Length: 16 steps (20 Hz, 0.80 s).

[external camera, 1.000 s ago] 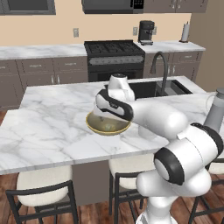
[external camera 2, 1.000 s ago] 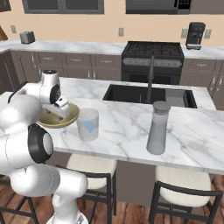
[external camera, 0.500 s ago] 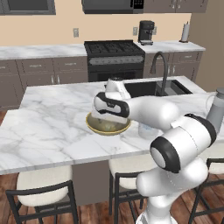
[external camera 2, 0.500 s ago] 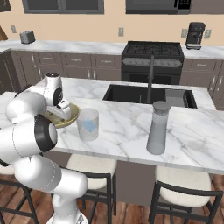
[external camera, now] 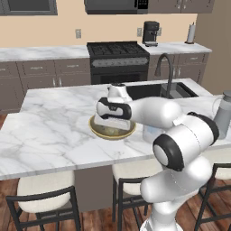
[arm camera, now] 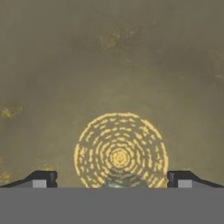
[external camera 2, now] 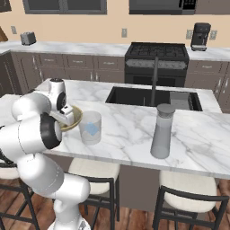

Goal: There are two ice cubes in the ice bowl. Place both ice cubes in the glass cup.

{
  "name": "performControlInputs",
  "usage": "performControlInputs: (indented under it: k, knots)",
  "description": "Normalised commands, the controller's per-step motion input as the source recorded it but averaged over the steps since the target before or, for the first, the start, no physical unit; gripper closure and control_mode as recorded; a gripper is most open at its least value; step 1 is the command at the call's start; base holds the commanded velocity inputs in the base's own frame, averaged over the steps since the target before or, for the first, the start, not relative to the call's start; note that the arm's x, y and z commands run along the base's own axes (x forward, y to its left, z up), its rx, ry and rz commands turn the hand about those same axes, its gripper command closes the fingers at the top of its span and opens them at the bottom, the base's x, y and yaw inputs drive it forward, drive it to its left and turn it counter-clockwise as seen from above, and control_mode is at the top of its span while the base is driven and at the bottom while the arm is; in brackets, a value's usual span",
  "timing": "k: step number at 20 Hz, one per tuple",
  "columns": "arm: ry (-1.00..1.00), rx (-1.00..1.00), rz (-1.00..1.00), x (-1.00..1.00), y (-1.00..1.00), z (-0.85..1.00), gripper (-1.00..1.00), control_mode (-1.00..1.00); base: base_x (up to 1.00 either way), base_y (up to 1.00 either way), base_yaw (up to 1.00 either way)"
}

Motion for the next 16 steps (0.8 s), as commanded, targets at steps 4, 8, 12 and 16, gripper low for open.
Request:
performControlInputs:
  k: [4,8,12,16]
  knots:
    - [0.04,-0.03,0.00,0.07,0.00,-0.24,-1.00,-1.00,0.00,0.00,0.00]
    - [0.00,-0.02,0.00,0.18,0.01,-0.13,-1.00,-1.00,0.00,0.00,0.00]
    - [0.02,-0.10,0.00,-0.05,0.00,-0.56,1.00,-1.00,0.00,0.00,0.00]
    - [0.01,-0.06,0.00,-0.20,0.00,-0.43,1.00,-1.00,0.00,0.00,0.00]
